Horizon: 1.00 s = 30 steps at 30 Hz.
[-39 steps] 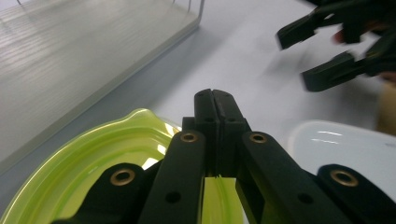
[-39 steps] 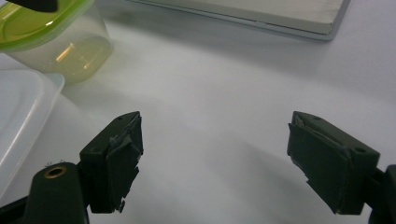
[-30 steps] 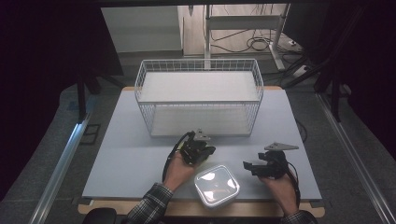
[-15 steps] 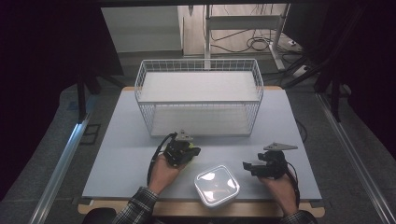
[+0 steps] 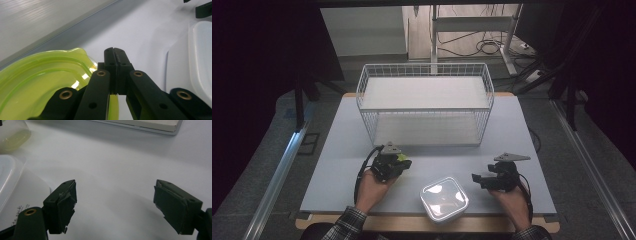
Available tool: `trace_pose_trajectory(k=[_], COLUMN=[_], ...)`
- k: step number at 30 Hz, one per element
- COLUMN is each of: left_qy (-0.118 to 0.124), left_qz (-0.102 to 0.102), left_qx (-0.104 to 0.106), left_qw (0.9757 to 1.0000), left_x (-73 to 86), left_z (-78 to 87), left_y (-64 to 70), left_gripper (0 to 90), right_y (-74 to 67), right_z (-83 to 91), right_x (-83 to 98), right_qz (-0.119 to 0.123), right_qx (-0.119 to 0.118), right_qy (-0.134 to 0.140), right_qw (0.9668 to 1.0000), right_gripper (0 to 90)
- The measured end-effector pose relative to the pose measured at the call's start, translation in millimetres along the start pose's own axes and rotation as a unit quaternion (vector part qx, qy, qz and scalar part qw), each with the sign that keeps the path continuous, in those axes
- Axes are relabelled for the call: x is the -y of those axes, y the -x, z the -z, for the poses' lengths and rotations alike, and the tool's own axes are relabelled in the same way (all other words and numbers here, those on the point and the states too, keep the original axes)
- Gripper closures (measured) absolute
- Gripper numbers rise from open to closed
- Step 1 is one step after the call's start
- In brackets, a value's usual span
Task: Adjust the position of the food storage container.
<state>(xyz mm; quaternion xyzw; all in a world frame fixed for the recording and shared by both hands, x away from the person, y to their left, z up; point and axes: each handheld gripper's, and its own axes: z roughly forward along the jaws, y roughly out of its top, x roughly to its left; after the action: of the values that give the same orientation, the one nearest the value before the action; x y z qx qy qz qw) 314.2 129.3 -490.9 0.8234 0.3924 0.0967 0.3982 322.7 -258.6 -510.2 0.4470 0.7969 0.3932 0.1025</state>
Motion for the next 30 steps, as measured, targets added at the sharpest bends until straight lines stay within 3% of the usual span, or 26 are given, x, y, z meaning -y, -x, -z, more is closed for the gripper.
trace_pose_trajectory(k=[13, 20, 26, 28, 30], left_qy=[0.013, 0.016, 0.025, 0.027, 0.039], left_qz=[0.026, 0.044, 0.057, 0.048, 0.033], left_qx=[-0.030, -0.060, -0.065, -0.074, -0.062], left_qw=[0.9991, 0.9971, 0.9959, 0.9957, 0.9967], left_x=[12.8, 23.2, 28.5, 28.9, 29.6], left_z=[14.8, 28.6, 33.5, 32.4, 32.3], left_y=[-20.2, -35.5, -44.2, -40.2, -33.6], left_gripper=[90.0, 90.0, 90.0, 90.0, 89.9], right_y=[-1.3, -1.2, -2.4, -2.7, -3.9], right_z=[-1.2, -1.0, -0.9, -0.7, 0.5], right_x=[0.1, 0.1, -0.4, -0.6, -1.5], right_qz=[0.002, 0.001, 0.006, 0.006, 0.008], right_qx=[-0.001, -0.002, -0.003, -0.004, -0.009], right_qy=[-0.002, -0.001, -0.001, -0.001, 0.000], right_qw=[1.0000, 1.0000, 1.0000, 1.0000, 0.9999], right_gripper=[19.2, 19.4, 20.6, 21.2, 25.2])
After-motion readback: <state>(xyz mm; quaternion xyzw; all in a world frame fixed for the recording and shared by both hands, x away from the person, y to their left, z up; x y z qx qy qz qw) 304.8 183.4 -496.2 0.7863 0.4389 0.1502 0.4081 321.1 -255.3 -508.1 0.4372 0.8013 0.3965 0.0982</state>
